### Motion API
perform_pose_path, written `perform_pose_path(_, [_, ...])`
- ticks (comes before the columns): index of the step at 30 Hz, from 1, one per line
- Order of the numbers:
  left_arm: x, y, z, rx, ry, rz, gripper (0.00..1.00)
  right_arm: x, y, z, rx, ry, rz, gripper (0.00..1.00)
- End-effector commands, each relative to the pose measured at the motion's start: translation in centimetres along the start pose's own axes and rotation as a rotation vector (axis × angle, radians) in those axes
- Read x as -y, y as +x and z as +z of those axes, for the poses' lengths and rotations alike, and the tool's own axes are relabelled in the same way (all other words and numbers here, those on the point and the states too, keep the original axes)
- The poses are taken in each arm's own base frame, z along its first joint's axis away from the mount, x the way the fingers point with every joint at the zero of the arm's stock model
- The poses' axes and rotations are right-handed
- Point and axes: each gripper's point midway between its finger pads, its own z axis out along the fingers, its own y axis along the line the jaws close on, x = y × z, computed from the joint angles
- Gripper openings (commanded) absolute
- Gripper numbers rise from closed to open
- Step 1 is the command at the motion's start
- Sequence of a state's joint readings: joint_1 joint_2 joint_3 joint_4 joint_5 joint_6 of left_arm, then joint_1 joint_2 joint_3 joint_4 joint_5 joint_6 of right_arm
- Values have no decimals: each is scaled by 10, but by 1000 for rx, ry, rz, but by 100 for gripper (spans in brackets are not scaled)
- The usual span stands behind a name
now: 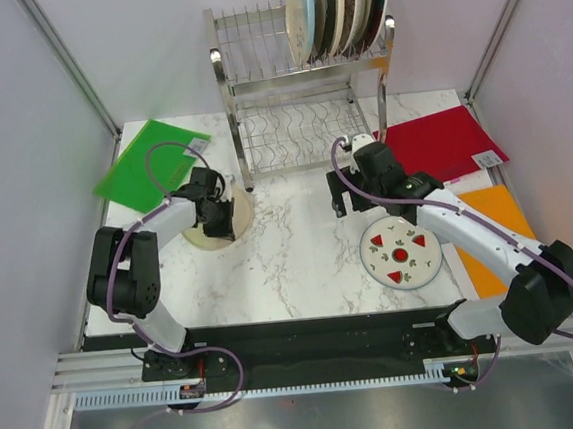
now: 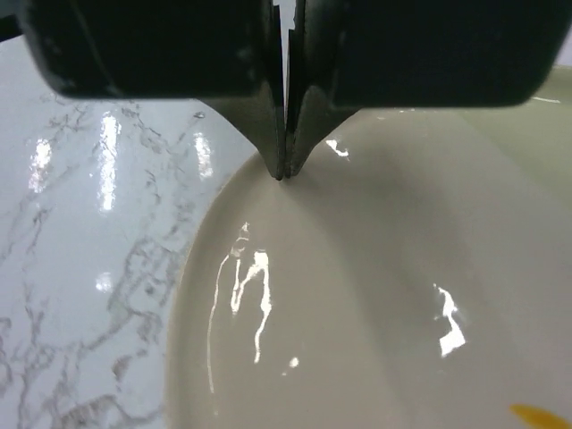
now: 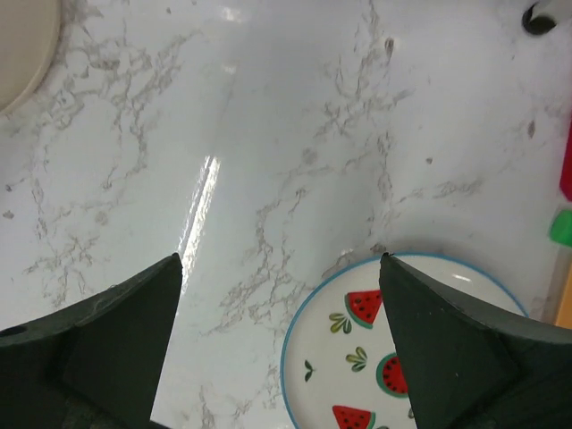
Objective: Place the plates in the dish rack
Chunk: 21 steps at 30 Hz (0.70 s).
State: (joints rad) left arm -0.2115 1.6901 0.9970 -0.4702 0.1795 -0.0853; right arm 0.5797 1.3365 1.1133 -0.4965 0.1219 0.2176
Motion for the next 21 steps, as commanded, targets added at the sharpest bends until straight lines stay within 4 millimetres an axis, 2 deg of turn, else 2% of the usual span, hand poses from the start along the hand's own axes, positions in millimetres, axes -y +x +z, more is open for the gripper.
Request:
perform_pose_path(1, [30, 37, -5, -121, 27, 115, 2, -6, 28, 6, -127, -85, 120, 98])
perform_pose_path(4, [55, 45, -10, -142, 67, 177, 2, -2, 31, 11, -152, -93, 120, 98])
perform_pose_path(8, [88, 60, -14, -160, 123, 223, 2, -2, 24, 15, -145, -96, 122, 98])
perform_pose_path(13, [112, 81, -8, -217, 176, 254, 2, -6, 22, 12, -140, -148, 150, 98])
perform_pose_path(16, [130, 93, -5, -238, 210, 322, 2, -6, 32, 7, -152, -170, 142, 98])
perform_pose_path(17, [137, 94, -6, -231, 213, 357, 2, -6, 41, 7, -173, -180, 134, 98])
perform_pose_path(18, [138, 89, -8, -206, 203, 371, 10, -8, 46, 6, -179, -199, 125, 98])
perform_pose_path(19, [140, 79, -16, -156, 200, 375, 17, -15, 60, 5, -209, -248, 118, 98])
perform_pose_path(20, [133, 66, -21, -101, 146, 379, 28, -31, 68, 2, -238, -364, 92, 98])
perform_pose_path(21, [130, 59, -28, -67, 118, 375, 47, -38, 74, 2, -261, -409, 91, 98])
